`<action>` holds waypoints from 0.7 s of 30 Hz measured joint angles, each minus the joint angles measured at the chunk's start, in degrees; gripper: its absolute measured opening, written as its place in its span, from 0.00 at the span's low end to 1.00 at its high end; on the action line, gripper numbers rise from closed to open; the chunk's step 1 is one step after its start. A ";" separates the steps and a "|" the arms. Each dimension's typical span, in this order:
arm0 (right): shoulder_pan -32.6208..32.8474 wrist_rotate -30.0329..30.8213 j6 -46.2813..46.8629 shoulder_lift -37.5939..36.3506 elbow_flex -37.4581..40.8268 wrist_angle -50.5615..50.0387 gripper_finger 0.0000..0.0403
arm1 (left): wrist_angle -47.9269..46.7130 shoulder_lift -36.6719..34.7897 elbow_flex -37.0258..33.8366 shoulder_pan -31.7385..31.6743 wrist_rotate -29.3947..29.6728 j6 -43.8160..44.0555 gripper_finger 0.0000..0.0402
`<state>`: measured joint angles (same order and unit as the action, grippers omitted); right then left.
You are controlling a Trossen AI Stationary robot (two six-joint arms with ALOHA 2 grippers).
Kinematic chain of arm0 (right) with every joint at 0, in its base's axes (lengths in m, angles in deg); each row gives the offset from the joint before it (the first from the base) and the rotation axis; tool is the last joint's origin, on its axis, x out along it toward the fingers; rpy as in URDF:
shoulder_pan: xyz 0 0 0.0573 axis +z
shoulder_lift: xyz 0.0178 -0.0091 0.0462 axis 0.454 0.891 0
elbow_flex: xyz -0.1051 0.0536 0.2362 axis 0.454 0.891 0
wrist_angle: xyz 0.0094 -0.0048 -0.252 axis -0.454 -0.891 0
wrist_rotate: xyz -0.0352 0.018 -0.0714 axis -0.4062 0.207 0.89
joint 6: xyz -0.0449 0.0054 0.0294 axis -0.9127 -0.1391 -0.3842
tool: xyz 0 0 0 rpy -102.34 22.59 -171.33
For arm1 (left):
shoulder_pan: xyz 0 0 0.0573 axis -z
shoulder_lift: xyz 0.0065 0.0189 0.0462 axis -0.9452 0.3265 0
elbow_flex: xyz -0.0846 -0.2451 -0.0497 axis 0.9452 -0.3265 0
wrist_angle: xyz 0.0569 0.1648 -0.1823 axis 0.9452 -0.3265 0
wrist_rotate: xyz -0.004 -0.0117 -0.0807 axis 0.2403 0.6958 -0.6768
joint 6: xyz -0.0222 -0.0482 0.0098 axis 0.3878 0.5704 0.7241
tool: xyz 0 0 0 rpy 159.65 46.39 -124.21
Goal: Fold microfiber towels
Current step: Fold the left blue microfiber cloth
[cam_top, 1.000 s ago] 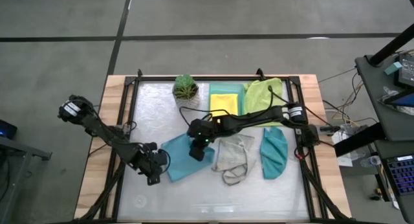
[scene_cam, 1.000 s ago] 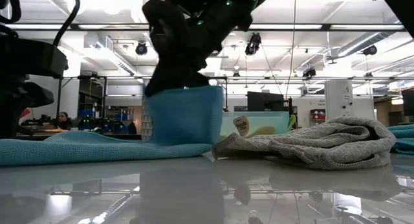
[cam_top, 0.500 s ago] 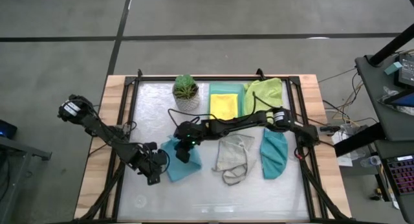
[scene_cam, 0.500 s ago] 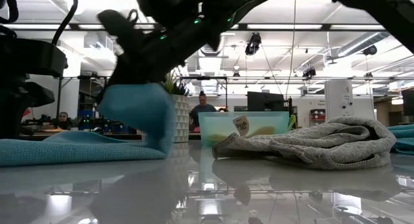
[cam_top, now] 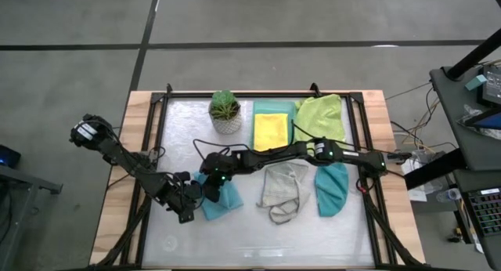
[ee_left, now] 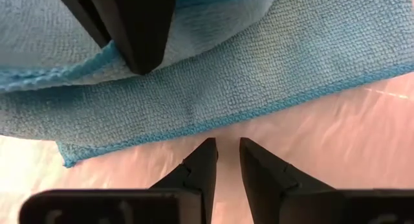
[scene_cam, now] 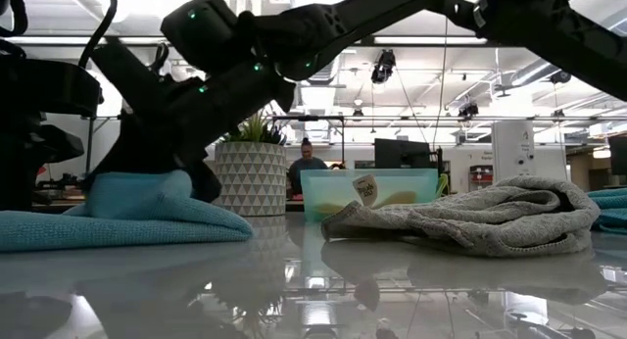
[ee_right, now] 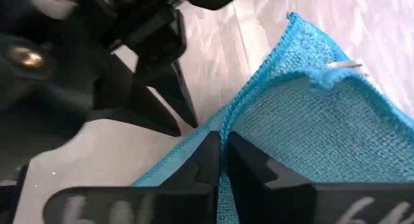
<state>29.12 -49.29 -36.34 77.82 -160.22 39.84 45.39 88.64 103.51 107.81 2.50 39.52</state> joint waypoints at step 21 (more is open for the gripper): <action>-0.38 -6.65 -7.09 -5.17 0.04 -12.39 0.49 | 0.15 0.04 -0.04 -0.02 -0.04 0.15 0.14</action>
<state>28.74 -55.95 -43.43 72.65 -160.18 27.45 45.54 88.69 103.47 107.79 2.45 39.68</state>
